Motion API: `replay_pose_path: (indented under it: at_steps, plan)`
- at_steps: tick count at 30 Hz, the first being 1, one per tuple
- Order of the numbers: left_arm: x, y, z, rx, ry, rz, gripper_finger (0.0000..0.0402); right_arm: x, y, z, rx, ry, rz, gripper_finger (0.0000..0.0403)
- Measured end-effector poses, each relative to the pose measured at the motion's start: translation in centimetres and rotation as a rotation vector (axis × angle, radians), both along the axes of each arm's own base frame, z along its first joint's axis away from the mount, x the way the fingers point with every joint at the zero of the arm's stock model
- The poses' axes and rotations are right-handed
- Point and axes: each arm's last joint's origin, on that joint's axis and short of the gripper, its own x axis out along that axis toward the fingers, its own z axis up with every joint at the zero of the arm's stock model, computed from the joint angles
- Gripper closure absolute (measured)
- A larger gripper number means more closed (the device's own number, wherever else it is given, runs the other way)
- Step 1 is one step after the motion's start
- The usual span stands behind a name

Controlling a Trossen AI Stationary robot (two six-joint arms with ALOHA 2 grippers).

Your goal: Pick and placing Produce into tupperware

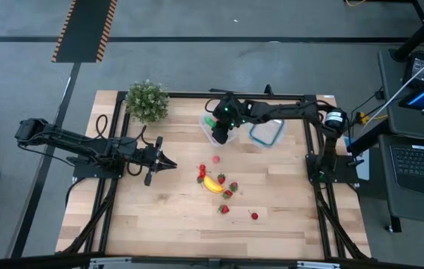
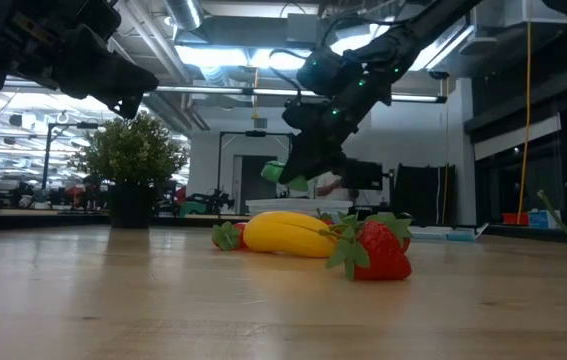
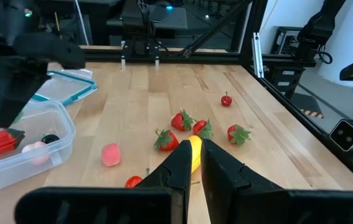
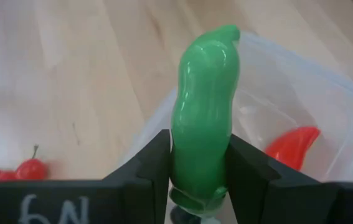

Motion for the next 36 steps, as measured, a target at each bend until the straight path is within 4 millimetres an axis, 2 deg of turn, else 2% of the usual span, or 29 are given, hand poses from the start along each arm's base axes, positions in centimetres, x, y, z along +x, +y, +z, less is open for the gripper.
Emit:
replay_pose_path:
  at_steps: [13,36]
  plan:
    - [0.0,0.0,0.0,0.0,0.0,0.0,0.0374,0.4,-1.8,-2.7,0.052,0.041,-0.016,0.0282]
    - [0.0,0.0,0.0,0.001,0.0,0.0,0.0374,0.4,-1.6,-2.8,0.097,0.03,0.018,0.0282]
